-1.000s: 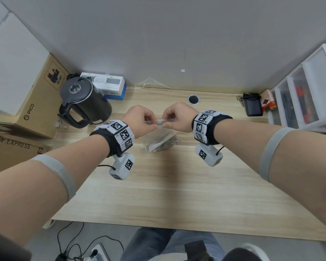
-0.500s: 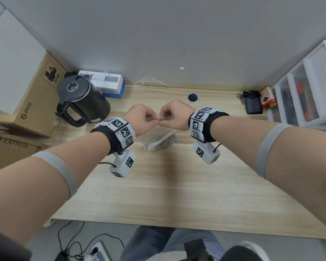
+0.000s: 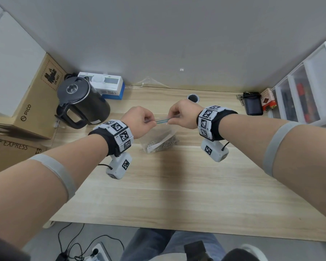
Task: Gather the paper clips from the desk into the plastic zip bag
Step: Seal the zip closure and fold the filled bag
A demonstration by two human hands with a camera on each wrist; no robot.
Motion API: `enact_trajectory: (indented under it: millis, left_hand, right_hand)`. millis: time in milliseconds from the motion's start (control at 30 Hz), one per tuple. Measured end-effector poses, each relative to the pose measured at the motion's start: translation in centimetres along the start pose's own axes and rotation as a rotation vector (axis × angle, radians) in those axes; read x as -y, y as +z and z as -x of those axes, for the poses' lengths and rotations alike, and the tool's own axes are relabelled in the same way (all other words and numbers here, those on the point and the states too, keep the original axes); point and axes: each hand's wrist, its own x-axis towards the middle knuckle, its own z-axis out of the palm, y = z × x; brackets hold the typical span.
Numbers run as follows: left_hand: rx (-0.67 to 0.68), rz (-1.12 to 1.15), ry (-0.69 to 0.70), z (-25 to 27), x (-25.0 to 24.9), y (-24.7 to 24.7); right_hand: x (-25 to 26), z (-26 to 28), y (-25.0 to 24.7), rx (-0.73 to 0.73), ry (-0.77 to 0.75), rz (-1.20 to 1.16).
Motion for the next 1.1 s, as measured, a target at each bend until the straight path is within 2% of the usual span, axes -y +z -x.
enact_trajectory:
  millis: [300,533,600,733,900,967,1100]
  left_hand:
    - [-0.005,0.036,0.006,0.0,-0.2,-0.4]
    - [0.044,0.27,-0.046,0.4,0.0,-0.9]
    - [0.037,0.349,-0.088,0.4,0.3,-1.2]
    - [-0.031,0.556,-0.219,0.0,2.0,-0.2]
    - [-0.22,0.86,-0.483,-0.5,5.0,1.2]
    - [-0.164,0.957,-0.543,0.0,6.1,1.9]
    - [0.115,0.756,-0.51,1.3,7.6,4.4]
  right_hand:
    - [-0.3,0.2,0.0,-0.015,0.024,-0.083]
    - [-2.6,0.7,1.5,-0.054,0.214,-0.425]
    - [-3.2,0.2,2.9,-0.045,0.202,-0.552]
    - [-4.0,-0.9,6.1,-0.032,0.206,-0.503]
    - [-4.7,-2.3,8.0,-0.063,0.208,-0.523]
    - [-5.1,-2.9,8.5,-0.145,0.208,-0.55]
    - [-5.2,-4.0,9.0,-0.255,0.27,-0.652]
